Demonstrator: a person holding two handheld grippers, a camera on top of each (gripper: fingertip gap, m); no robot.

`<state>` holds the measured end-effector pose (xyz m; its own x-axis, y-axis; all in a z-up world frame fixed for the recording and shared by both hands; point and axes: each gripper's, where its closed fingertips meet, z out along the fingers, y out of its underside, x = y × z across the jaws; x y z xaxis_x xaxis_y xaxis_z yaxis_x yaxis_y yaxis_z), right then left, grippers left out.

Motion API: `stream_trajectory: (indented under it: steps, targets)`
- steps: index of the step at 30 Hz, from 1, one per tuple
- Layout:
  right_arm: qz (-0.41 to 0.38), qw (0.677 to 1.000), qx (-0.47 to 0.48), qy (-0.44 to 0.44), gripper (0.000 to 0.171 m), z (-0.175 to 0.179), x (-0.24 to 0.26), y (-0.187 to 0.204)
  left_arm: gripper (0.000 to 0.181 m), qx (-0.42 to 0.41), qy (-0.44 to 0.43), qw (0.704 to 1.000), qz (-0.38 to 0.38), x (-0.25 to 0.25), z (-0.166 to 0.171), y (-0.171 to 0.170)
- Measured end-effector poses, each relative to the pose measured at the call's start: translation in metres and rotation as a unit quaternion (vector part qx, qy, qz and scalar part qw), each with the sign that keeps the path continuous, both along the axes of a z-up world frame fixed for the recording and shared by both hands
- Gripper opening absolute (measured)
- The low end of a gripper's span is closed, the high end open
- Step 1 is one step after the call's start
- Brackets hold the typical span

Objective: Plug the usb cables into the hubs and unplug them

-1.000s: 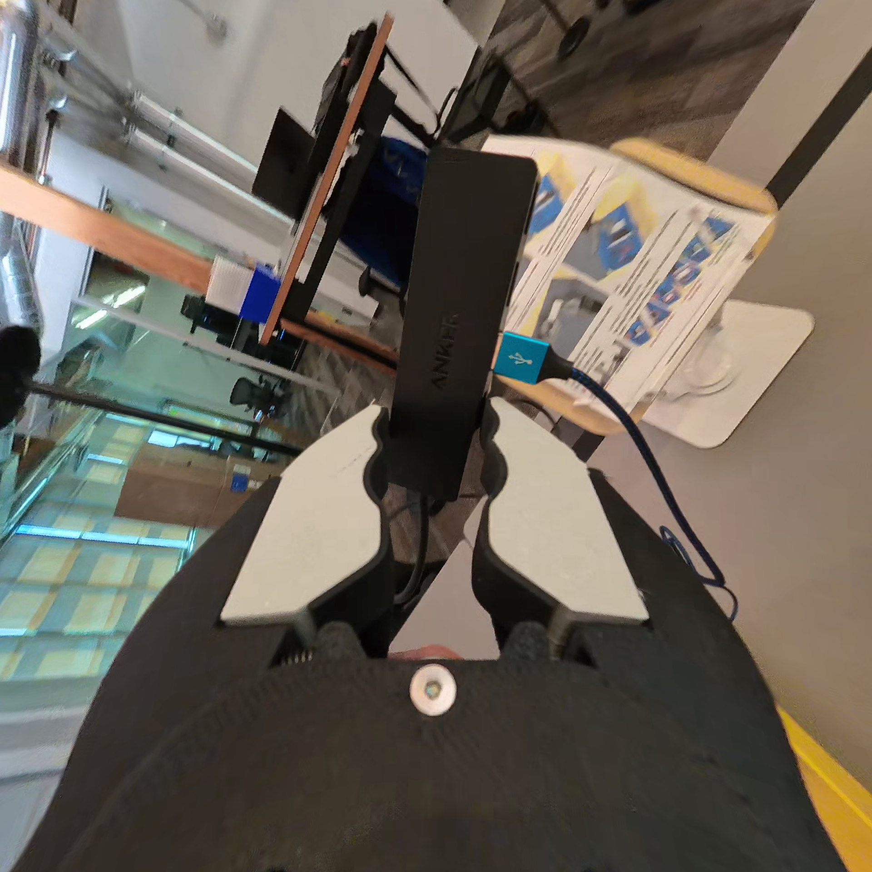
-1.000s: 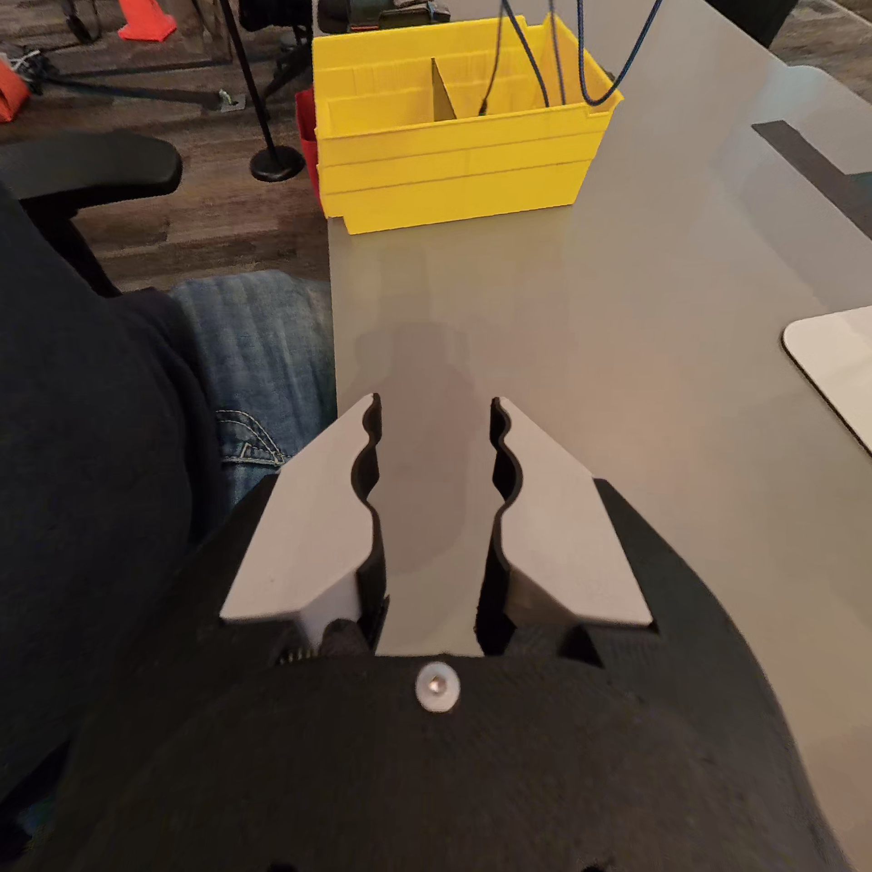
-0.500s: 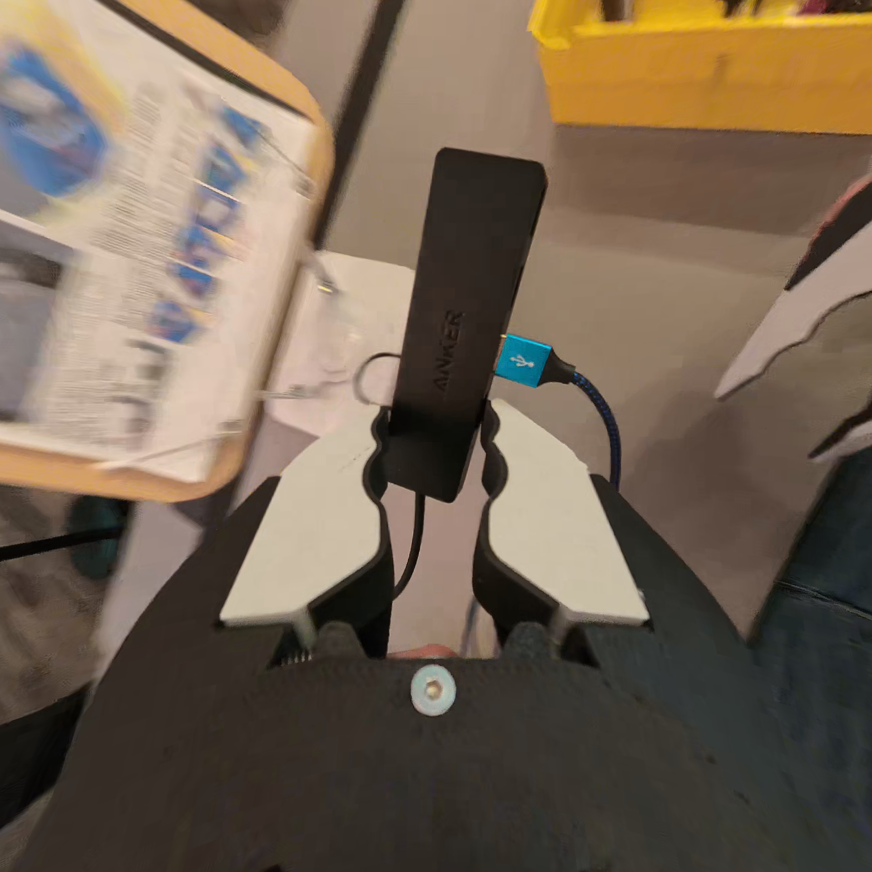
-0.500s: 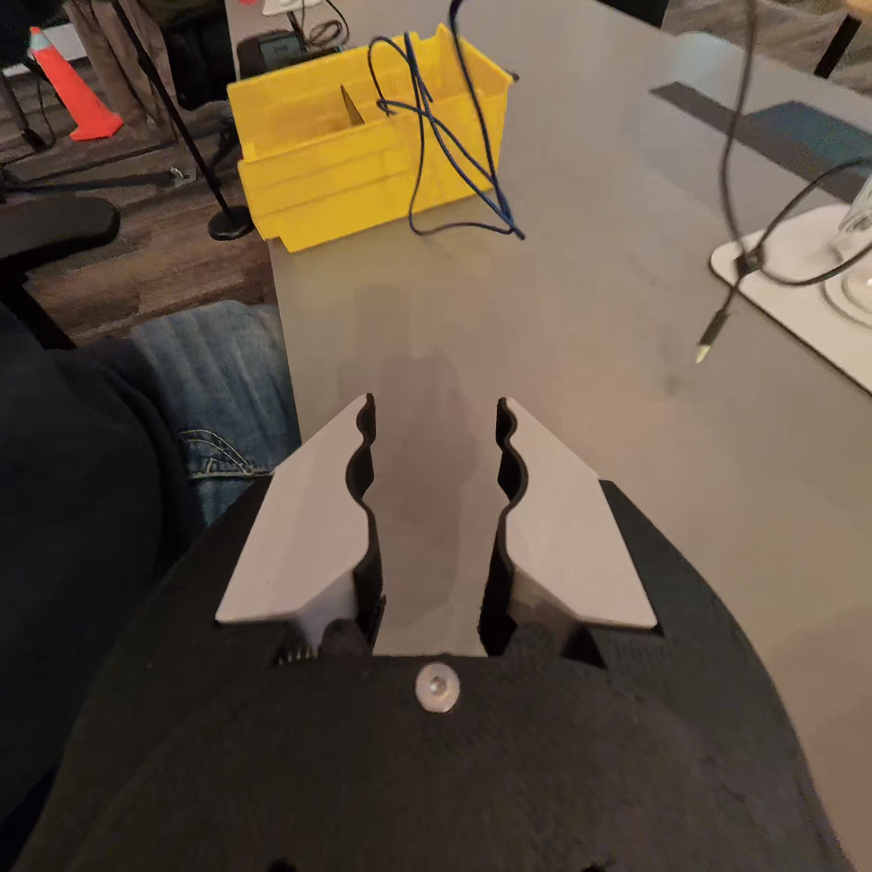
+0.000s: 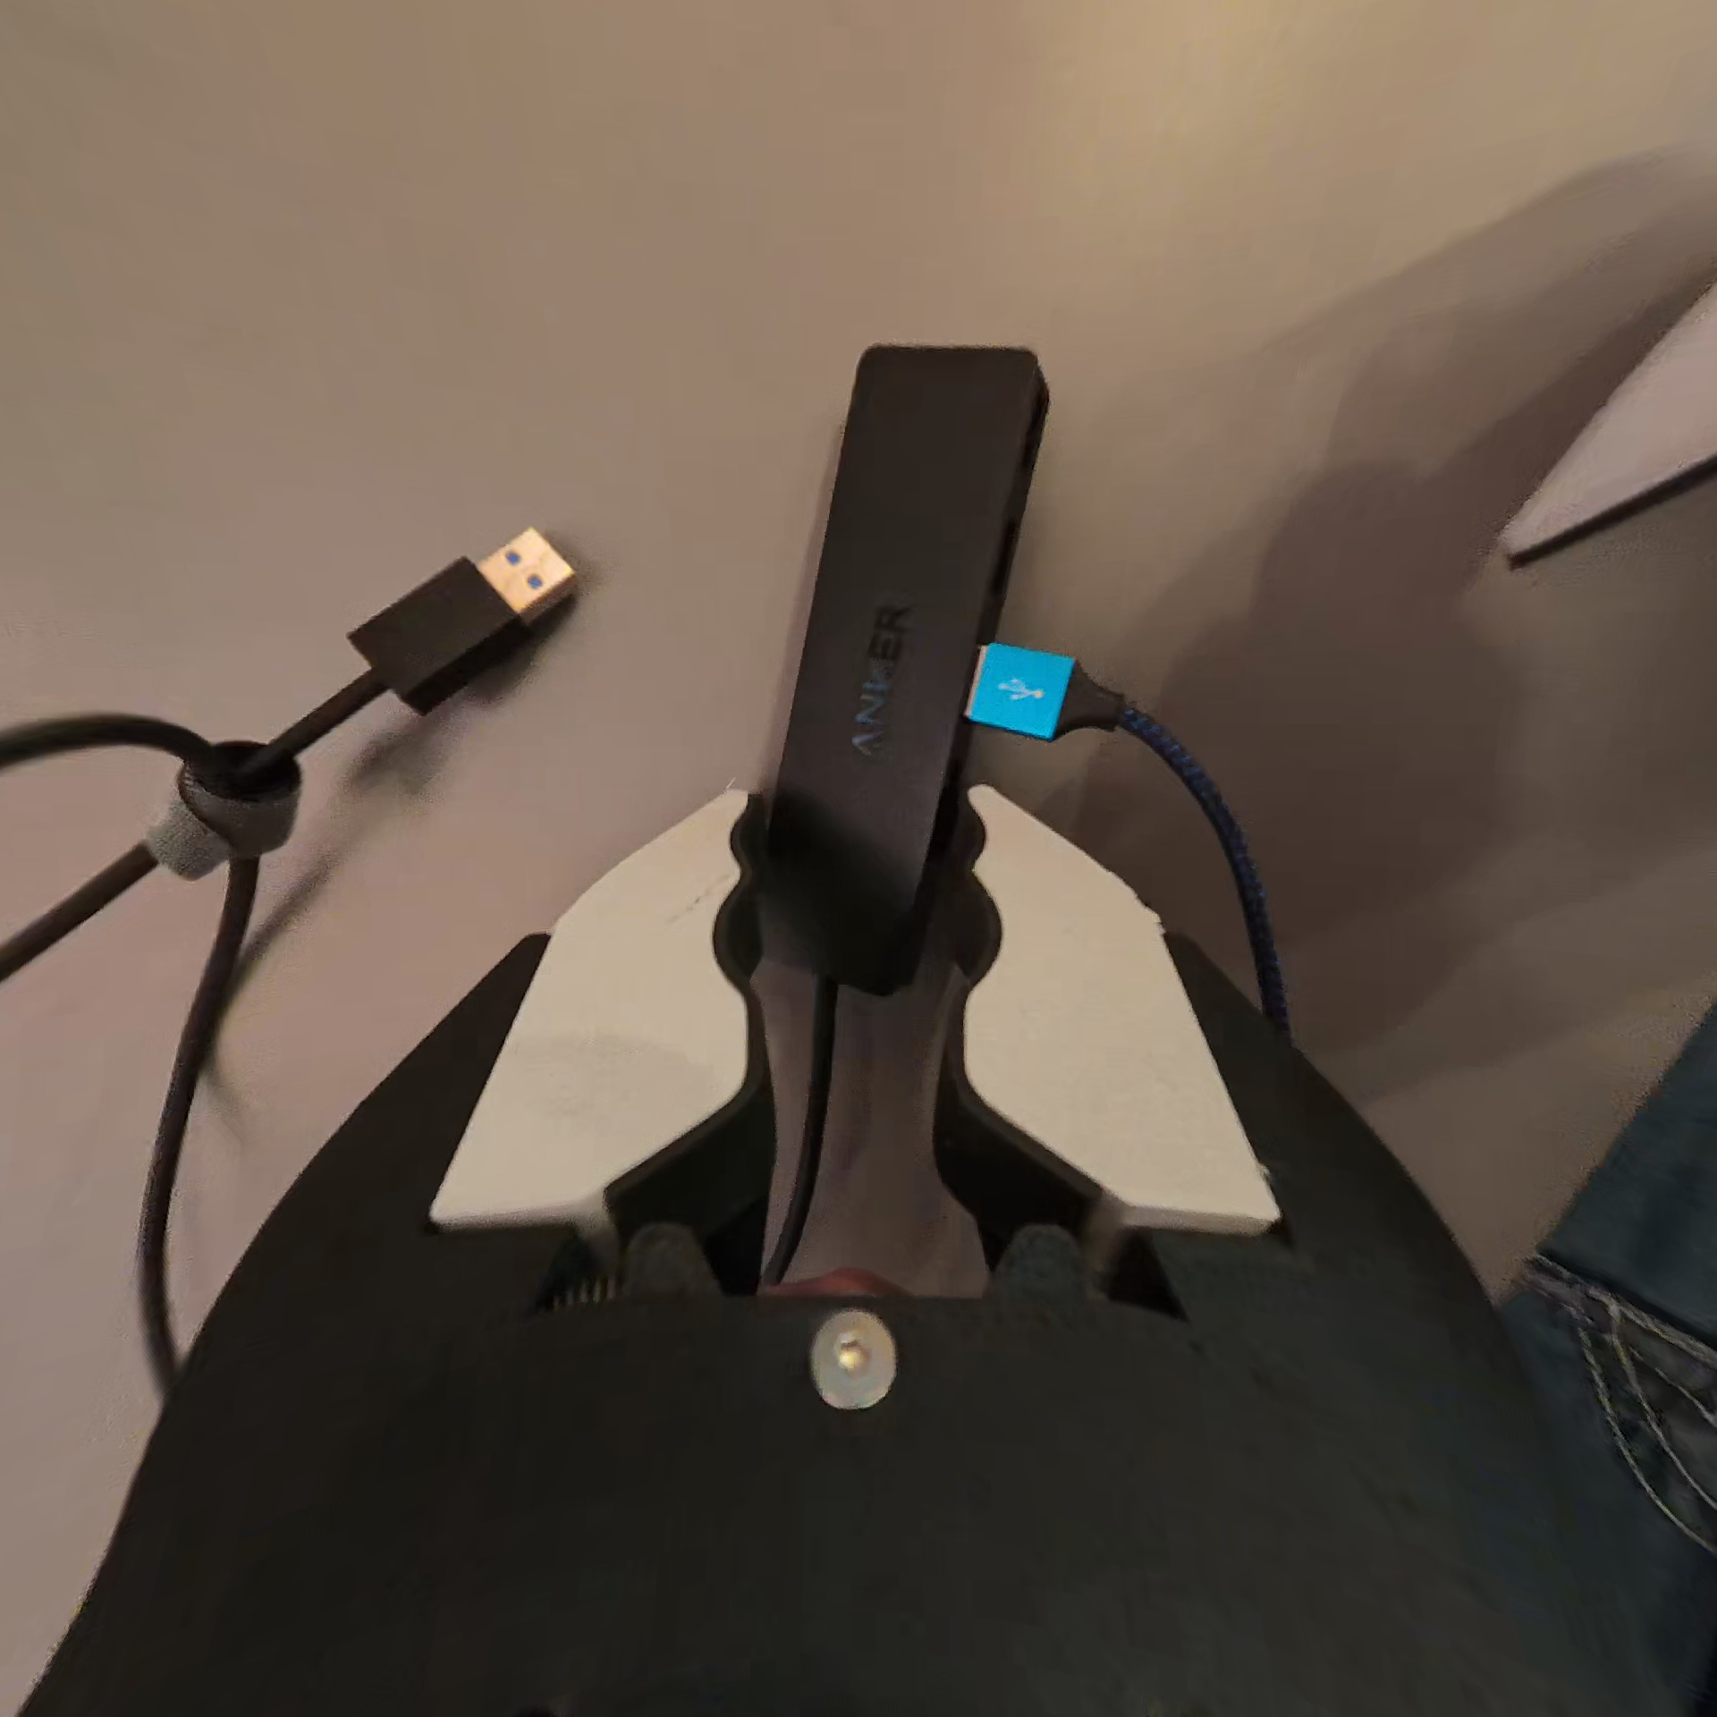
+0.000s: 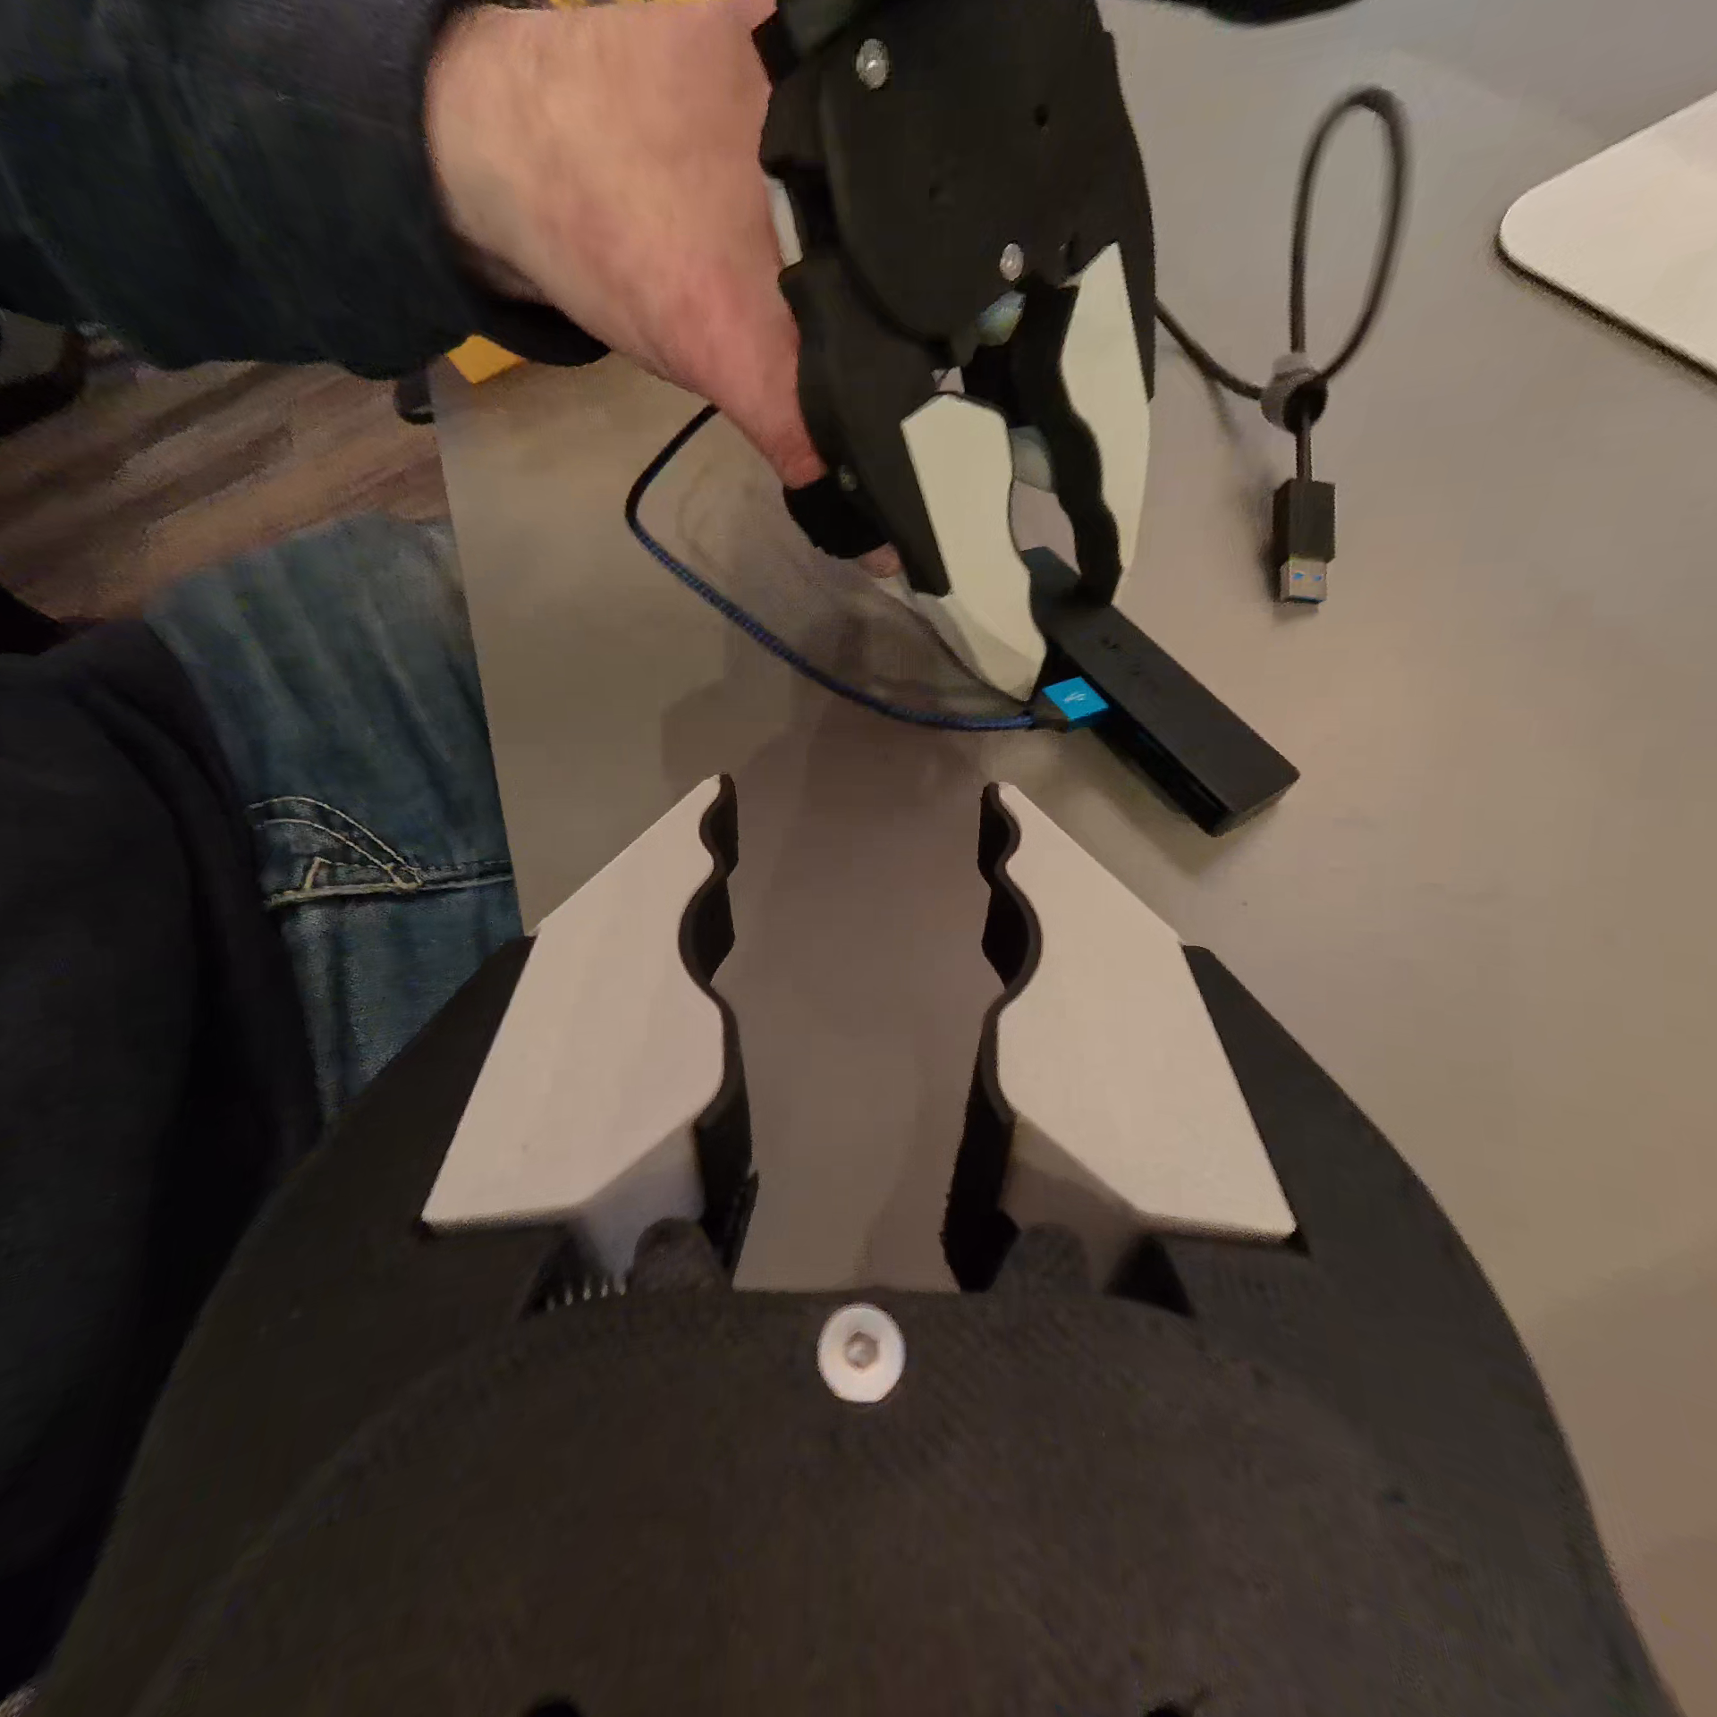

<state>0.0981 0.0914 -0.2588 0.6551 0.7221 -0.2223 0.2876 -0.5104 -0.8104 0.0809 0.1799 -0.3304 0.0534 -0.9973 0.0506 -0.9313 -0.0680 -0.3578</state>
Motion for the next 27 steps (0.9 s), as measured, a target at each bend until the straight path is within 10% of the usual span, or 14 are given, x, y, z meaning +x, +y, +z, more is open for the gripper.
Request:
stream_trajectory:
  steps: [9, 15, 21, 27]
  targets:
    - [0.002, 1.000, -0.011, 0.007, 0.051, -0.016, -0.003, 0.001, 0.074, 0.035, -0.076, 0.996, -0.023, -0.015, 0.078, -0.004]
    - [0.002, 1.000, 0.003, 0.022, 0.050, -0.008, -0.002, 0.001, 0.065, 0.199, -0.042, 0.975, 0.085, -0.159, 0.185, 0.087]
    - [0.016, 1.000, 0.002, 0.026, 0.050, -0.003, -0.011, 0.001, 0.089, 0.101, 0.120, 0.976, 0.148, -0.321, 0.115, 0.140]
    - [0.036, 0.999, -0.008, 0.015, 0.050, 0.004, -0.026, -0.006, 0.087, 0.046, 0.186, 0.973, 0.129, -0.337, 0.050, 0.154]
